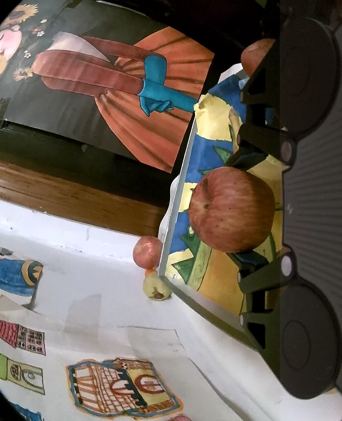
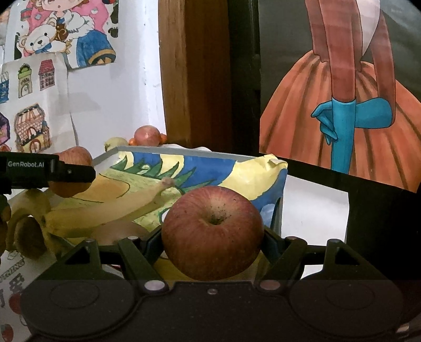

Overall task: Organize fruits
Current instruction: 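Close the left tool on its red apple and lift while the right tool lifts its apple, then lower both held apples into the silver tray and open both tools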

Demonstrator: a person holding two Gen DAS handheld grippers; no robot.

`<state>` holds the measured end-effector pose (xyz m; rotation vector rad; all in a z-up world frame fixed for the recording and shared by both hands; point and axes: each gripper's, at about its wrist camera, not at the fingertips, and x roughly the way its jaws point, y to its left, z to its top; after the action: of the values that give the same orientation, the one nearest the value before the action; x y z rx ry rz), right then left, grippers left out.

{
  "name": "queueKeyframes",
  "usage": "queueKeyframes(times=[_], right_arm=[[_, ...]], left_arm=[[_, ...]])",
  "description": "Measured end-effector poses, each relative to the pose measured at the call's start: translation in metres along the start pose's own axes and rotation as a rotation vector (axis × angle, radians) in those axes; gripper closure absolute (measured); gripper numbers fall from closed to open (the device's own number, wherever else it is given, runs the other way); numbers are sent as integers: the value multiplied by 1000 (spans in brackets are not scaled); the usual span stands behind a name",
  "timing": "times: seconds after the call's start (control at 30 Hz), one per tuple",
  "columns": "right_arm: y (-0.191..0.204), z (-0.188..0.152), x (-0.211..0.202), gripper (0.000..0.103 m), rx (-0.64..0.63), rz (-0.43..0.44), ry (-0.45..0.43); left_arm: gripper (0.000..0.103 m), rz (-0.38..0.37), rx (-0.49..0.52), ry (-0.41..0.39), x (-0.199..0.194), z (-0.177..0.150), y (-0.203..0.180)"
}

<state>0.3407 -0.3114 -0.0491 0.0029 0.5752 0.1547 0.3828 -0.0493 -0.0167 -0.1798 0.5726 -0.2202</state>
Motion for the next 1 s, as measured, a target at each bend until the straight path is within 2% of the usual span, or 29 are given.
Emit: queueKeyframes(times=[1.0], right_arm=[[9,-1,20,27,-74,-22,44]], left_arm=[[36,92,65,41,30,-2,-14]])
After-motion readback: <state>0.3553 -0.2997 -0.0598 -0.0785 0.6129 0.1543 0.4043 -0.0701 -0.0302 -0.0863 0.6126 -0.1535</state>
